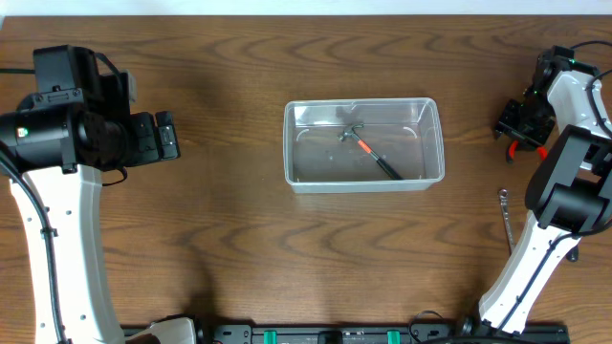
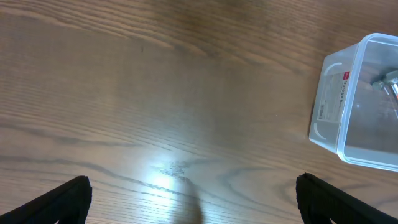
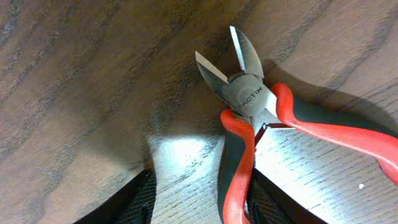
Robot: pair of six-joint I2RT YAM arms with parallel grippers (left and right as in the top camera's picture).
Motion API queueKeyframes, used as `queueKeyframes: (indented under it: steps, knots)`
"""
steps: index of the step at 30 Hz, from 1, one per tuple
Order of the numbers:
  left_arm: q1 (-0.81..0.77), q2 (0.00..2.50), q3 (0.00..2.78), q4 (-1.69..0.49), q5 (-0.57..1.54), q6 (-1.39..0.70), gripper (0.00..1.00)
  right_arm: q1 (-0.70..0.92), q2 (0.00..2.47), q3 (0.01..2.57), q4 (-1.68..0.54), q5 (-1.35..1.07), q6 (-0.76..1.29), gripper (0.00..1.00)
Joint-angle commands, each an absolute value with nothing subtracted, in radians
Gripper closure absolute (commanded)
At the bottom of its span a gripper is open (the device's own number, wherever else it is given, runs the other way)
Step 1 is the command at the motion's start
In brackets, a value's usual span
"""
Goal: Pack container
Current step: 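Lower the right gripper and close it on the pliers handle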
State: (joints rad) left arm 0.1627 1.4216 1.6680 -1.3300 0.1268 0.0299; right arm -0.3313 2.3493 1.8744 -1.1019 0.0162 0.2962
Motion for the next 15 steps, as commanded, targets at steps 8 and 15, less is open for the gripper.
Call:
queueKeyframes:
  steps: [8, 15]
  knots:
    - [0.167, 1.425, 1.686, -1.330, 0.118, 0.030, 0.02, -0.366, 2.357, 1.856, -1.107, 0.065, 0.247, 0.55]
    - [0.167, 1.425, 1.686, -1.330, 0.118, 0.030, 0.02, -0.368, 2.357, 1.856, -1.108, 0.083, 0.238, 0.67]
